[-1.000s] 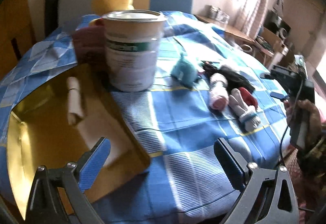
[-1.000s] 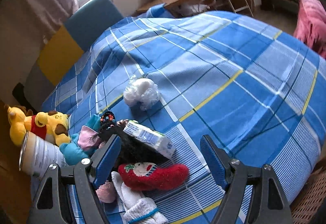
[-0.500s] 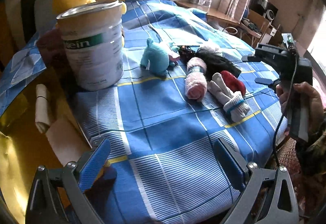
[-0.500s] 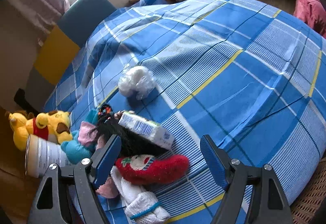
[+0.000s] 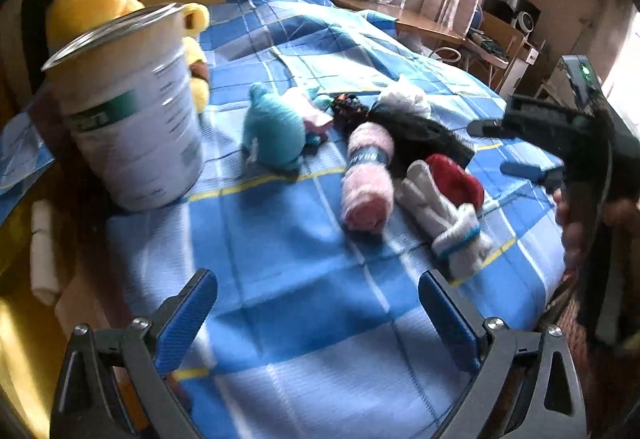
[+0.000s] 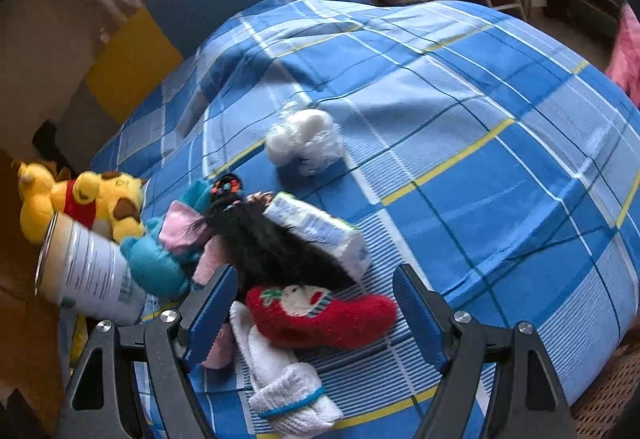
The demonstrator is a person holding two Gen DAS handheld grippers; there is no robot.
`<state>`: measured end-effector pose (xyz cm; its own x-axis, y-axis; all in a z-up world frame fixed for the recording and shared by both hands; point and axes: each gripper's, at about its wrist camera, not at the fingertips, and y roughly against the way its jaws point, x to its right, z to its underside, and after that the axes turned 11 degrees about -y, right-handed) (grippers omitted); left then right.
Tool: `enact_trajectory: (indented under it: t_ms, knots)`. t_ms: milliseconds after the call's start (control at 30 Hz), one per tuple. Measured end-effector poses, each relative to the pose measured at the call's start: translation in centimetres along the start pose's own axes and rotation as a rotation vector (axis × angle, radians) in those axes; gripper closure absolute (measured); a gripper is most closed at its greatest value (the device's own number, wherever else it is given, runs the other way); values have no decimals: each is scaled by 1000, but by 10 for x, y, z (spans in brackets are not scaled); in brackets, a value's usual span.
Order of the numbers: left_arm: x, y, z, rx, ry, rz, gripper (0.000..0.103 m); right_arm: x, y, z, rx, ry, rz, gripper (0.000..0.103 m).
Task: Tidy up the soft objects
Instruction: 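Grasp the pink towel roll with the left gripper while the right gripper grasps the white knit glove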
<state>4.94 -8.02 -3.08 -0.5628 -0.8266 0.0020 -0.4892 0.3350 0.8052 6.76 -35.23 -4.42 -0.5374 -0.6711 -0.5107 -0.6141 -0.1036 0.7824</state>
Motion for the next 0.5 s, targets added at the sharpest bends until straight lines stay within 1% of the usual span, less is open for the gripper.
enact_trajectory:
  t_ms: [67, 167, 233, 300, 333, 400, 500]
  knots:
    - [6, -9, -13, 16, -25, -4, 2, 4, -1, -2, -14, -26, -15, 22]
    - [11, -27, -31, 33, -61, -19, 2, 4, -1, -3, -12, -29, -23, 22]
    - [13, -42, -43, 26, -70, -16, 7, 3, -1, -2, -13, -23, -27, 22]
    - [16, -58, -53, -3, -80, 0, 17, 2, -1, -2, -21, -20, -35, 22]
    - [18, -66, -59, -16, -88, 8, 19, 2, -1, -2, -21, -21, -38, 22]
    - [22, -81, -68, -39, -105, 10, 30, 3, 0, -4, -15, -28, -42, 22]
    - [23, -100, -78, -63, -98, 5, 37, 7, 0, -6, -17, -52, -60, 22]
